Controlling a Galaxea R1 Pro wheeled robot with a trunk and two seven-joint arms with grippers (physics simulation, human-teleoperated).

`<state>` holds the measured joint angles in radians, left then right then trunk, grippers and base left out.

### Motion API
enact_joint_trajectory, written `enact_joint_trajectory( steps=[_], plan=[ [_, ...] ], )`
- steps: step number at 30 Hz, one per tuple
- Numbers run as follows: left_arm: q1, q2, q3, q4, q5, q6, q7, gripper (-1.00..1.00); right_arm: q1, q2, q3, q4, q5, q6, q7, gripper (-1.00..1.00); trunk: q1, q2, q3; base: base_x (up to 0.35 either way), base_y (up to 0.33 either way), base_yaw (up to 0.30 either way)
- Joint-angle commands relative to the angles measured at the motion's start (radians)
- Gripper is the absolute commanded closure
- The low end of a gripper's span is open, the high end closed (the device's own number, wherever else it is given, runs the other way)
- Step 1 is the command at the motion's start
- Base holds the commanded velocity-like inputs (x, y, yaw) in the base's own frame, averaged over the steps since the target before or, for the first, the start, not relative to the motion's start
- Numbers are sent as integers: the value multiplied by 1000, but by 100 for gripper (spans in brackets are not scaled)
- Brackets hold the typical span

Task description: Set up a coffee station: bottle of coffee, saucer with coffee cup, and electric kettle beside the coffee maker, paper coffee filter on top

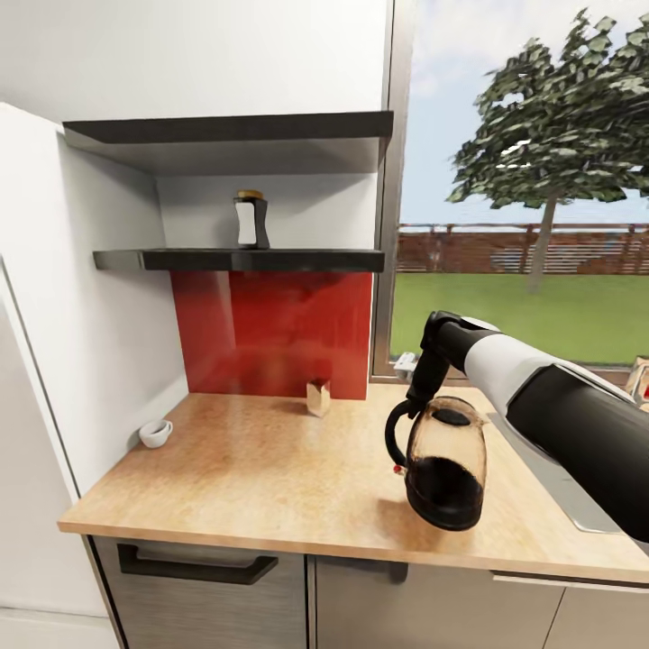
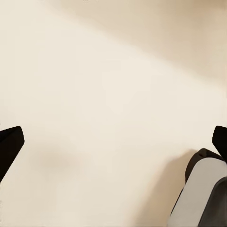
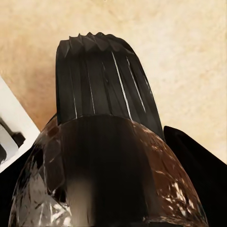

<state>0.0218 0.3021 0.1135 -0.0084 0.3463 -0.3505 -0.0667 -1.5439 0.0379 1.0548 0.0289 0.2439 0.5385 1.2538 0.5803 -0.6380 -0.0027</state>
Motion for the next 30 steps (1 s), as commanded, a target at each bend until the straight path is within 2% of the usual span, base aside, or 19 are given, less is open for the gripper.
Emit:
enact_joint_trajectory(
  steps=[1, 12, 15, 16, 19, 22, 23, 26, 28, 30],
  plan=[
    [1, 0, 8, -1, 3, -1, -7, -100, -1, 1, -5, 2, 8, 7, 7, 100, -4, 7, 3, 0, 0, 0],
    [1, 0, 8, -1, 3, -1, -7, -100, -1, -9, -6, -1, 7, 8, 45, 100, -46, 84, 37, 0, 0, 0],
    [0, 0, 8, -1, 3, -1, -7, -100, -1, -13, -6, -2, 28, 9, 56, 100, -57, 105, 47, 0, 0, 0],
    [1, 0, 8, -1, 3, -1, -7, -100, -1, -30, -6, -9, 35, 16, 60, 100, -61, 112, 50, 0, 0, 0],
    [0, -1, 8, -1, 2, -1, -7, -100, -1, -44, -6, -22, 36, 30, 61, 100, -73, 133, 59, 0, 0, 0],
    [0, -13, 4, -2, 1, -1, -7, -100, -2, -77, -6, -90, 37, 76, 58, 100, -84, 154, 69, 0, 0, 0],
    [0, -17, 3, -2, 0, -1, -7, -100, -2, -127, -7, -195, 37, 136, 56, 100, -88, 161, 72, 0, 0, 0],
    [0, -19, 3, -3, -2, -2, -7, -100, -2, -202, -15, -362, 37, 229, 54, 100, -88, 161, 72, 0, 0, 0],
    [0, -20, 3, -4, -2, -3, -7, -100, -2, -238, -19, -442, 37, 270, 55, 100, -88, 161, 72, 0, 0, 0],
    [0, -21, 3, -4, -3, -4, -7, -100, -2, -256, -20, -480, 37, 289, 56, 100, -88, 161, 72, 0, 0, 0]
  ],
)
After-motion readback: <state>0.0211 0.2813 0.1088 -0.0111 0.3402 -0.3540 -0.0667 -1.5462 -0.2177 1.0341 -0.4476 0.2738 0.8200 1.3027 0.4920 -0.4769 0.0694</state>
